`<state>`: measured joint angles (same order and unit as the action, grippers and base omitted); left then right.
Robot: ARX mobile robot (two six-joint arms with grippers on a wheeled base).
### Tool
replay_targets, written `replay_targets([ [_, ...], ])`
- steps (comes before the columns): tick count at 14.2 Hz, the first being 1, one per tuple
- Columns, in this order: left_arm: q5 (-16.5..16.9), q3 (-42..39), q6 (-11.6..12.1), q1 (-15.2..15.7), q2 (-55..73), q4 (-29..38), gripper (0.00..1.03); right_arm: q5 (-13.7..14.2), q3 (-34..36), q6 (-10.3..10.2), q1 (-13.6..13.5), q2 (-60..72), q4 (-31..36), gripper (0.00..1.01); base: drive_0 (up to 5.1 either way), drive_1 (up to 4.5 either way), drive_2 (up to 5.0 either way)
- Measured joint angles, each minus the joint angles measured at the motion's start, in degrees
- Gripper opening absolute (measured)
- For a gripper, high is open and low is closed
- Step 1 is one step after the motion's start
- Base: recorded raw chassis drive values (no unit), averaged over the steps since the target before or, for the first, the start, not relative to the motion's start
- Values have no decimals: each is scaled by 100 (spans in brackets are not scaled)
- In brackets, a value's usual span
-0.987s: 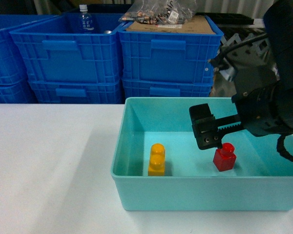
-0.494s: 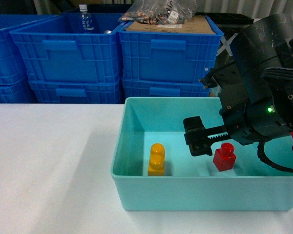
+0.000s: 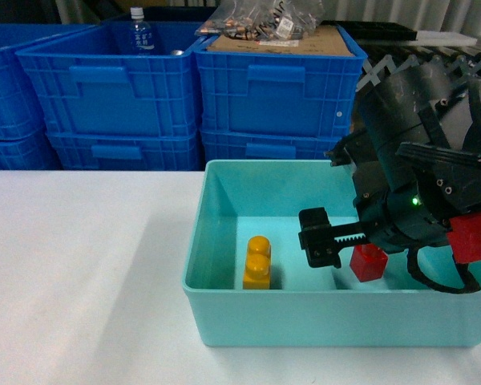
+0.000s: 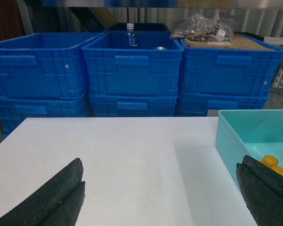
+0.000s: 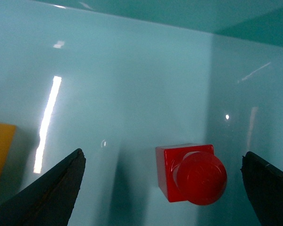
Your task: Pick red block from blue box to shelf
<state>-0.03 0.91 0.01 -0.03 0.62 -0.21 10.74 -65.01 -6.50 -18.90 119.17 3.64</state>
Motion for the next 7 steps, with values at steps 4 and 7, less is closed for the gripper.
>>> replay_targets([
  [4,2,0,0,0,0,-2,98,195,-264,-103,98,490,74,57,0,0,0],
  [7,0,0,0,0,0,0,98,214,-122,-120,101,378,282,30,0,0,0],
])
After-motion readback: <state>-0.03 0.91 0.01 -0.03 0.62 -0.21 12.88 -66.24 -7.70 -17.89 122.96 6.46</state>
